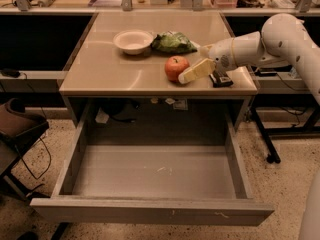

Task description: Place apple into top drawer

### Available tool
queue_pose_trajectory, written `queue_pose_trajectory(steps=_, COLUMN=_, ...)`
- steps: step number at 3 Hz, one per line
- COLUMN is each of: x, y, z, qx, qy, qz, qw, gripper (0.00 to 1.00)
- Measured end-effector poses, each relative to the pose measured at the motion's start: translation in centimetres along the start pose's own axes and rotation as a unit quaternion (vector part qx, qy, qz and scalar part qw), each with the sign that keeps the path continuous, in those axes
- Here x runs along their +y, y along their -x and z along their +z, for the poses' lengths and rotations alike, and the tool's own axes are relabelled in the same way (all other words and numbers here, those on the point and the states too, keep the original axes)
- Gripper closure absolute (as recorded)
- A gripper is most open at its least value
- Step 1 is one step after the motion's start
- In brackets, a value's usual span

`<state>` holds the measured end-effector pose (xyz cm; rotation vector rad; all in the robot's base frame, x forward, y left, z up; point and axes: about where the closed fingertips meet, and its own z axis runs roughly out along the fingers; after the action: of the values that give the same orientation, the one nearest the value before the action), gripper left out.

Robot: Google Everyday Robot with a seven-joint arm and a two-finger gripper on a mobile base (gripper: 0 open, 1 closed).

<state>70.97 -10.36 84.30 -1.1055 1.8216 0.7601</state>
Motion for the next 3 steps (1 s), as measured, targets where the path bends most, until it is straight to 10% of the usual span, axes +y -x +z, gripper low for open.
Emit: queue_pose_trajectory(steps=3, x=2.3, y=1.5, z=3.1, qx=-0.028, qy=0.031, qz=-0.023, qw=0.9988, gripper=0.0)
